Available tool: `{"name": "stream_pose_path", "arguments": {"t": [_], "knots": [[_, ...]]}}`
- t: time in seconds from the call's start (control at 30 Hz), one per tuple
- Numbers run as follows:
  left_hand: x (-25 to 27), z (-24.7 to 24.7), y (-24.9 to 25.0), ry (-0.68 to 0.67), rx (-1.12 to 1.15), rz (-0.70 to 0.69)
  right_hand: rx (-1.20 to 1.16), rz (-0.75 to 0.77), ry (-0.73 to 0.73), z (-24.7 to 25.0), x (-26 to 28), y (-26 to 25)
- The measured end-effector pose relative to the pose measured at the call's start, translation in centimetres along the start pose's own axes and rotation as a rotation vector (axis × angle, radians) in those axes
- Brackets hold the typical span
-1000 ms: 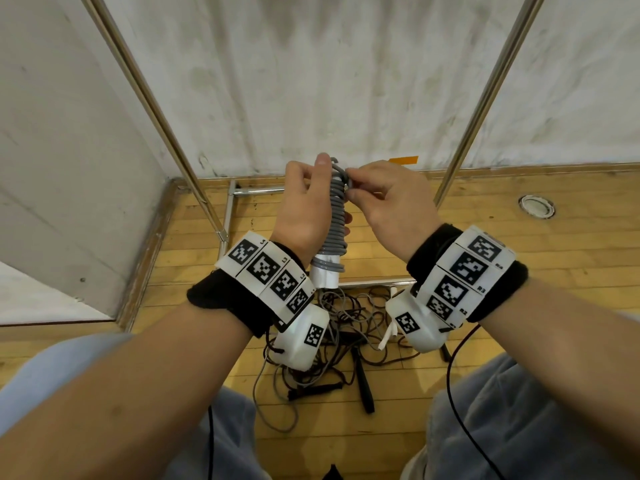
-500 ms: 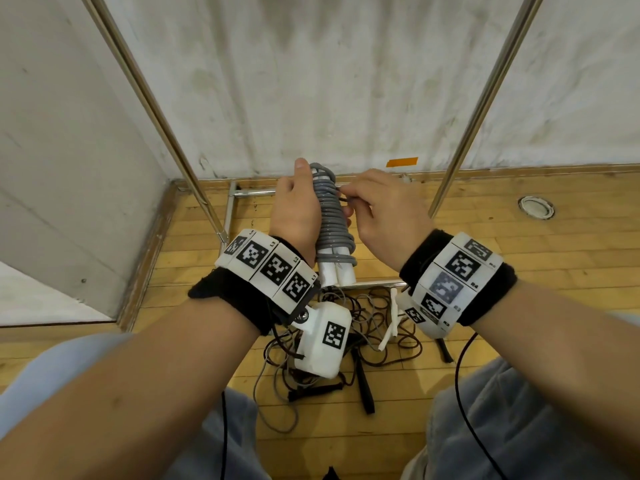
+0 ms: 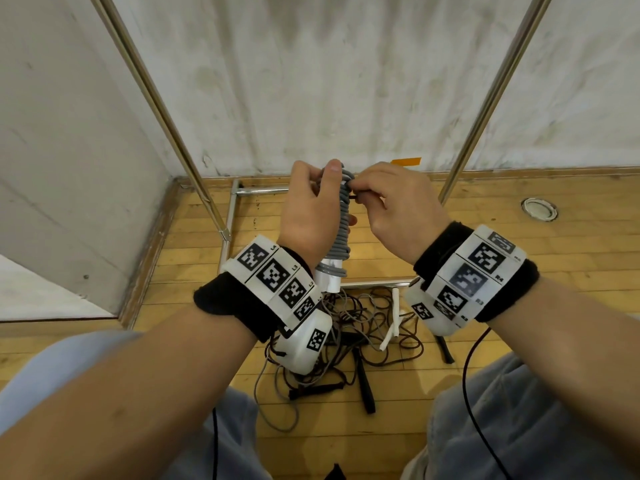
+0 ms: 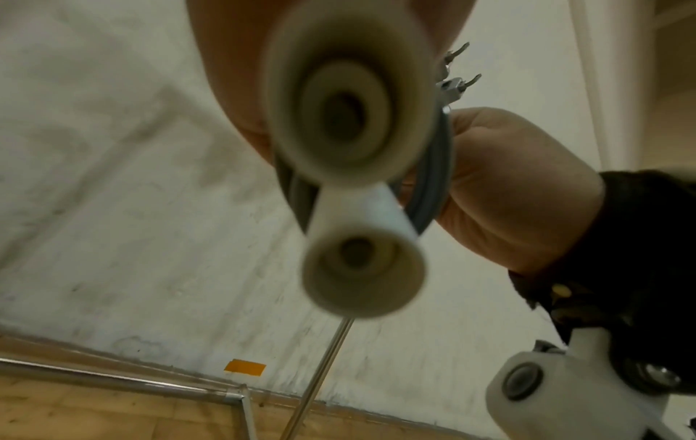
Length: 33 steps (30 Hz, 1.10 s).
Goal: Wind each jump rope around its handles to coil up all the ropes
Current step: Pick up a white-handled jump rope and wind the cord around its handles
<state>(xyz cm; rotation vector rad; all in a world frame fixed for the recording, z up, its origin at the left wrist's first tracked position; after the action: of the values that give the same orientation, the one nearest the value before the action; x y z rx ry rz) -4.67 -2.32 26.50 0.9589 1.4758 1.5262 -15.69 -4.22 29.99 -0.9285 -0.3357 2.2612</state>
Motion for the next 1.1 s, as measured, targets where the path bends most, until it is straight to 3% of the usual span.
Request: {"name": "stream_pose_path", "arguments": {"t": [0.2,0.37,0.6,0.7,1.1], "knots": [[0.3,0.0,0.3,-0.023,-0.075,-0.018,-0.278,-0.293,-0.012,0.1,0.0,1.2],[0.4,0.0,0.7,-0.072,-0.18,-0.088,-0.384,-0.352,-0.069,0.7,-0.2,1.8],[0.8,0.0,0.8,-0.237,-0.037,-0.055,-0.406,-0.386,-0.082,1.4,-0.3,2.5],[0.9,-0.2,1.1,-0.293,-0.166,-0.108,-0.408,-0.399,-0.056,1.6,-0.3,2.6],[-0.1,0.3,1.3,-0.168,-0.399,-0.295,-0.499,-0.446,0.068,1.4,-0.5,2.9]]}}
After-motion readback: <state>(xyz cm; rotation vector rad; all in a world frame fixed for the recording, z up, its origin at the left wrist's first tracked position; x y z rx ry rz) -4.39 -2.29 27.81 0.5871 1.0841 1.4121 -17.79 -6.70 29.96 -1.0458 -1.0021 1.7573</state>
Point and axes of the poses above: each hand's wrist, its own x-axis away from the middle knuckle, its own z-axis out of the back of the hand, y = z × x, the point moved 5 cm from there along -x, towards the middle knuckle, and after that the axes turned 3 degrees about -x, right-handed, at the moved point
